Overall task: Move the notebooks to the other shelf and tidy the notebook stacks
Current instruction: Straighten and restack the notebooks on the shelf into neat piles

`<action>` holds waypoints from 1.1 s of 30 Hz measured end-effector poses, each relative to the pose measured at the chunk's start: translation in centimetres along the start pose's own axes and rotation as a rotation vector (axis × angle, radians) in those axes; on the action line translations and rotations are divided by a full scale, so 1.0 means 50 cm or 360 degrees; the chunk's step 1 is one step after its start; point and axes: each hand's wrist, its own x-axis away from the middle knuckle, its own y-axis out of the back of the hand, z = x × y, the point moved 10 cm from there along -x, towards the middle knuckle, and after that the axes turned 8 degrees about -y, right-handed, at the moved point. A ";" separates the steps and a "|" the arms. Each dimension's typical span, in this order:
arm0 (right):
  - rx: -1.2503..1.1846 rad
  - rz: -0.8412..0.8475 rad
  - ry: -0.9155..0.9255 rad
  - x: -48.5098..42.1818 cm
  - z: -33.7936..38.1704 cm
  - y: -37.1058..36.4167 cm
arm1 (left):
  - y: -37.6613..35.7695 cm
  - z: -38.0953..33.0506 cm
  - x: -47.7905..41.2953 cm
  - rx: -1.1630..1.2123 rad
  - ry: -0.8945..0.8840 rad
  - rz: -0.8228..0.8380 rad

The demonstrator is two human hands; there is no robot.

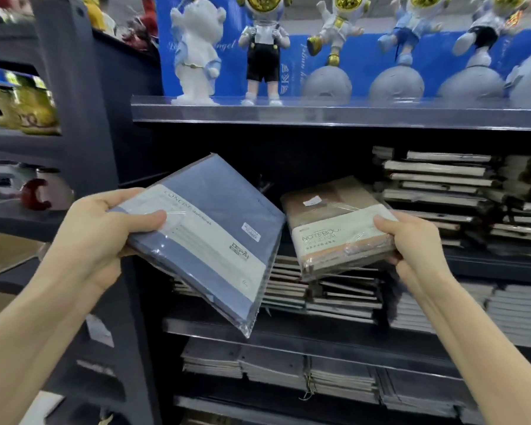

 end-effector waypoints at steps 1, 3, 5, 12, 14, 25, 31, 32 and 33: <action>0.0006 -0.0045 -0.0001 -0.015 -0.007 -0.011 | 0.009 0.002 -0.014 0.0018 0.0001 0.0014; 0.0030 -0.0145 0.0000 -0.045 -0.023 -0.032 | 0.023 0.009 -0.045 0.0064 0.0031 0.0038; 0.0044 -0.0220 -0.0037 -0.081 -0.043 -0.057 | 0.028 0.019 -0.079 0.0108 0.0057 0.0055; 0.0980 -0.0297 -0.0144 -0.143 -0.089 -0.139 | -0.001 0.127 -0.177 0.0372 0.0392 0.0022; 0.1665 -0.0633 0.0248 -0.087 -0.023 -0.165 | -0.014 0.144 -0.199 0.0443 0.0393 0.0026; 0.1291 0.0255 0.0747 0.002 -0.013 -0.497 | -0.037 0.173 -0.371 -0.1119 -0.0099 0.0338; 0.1496 0.0184 0.0868 -0.039 -0.012 -0.515 | -0.038 0.161 -0.392 -0.1278 -0.0596 0.0112; 0.1508 0.0167 0.0905 -0.040 -0.015 -0.517 | -0.039 0.180 -0.394 -0.1102 -0.0476 0.0148; 0.1498 0.0149 0.0933 -0.042 -0.017 -0.518 | -0.042 0.199 -0.397 -0.0950 -0.0352 0.0179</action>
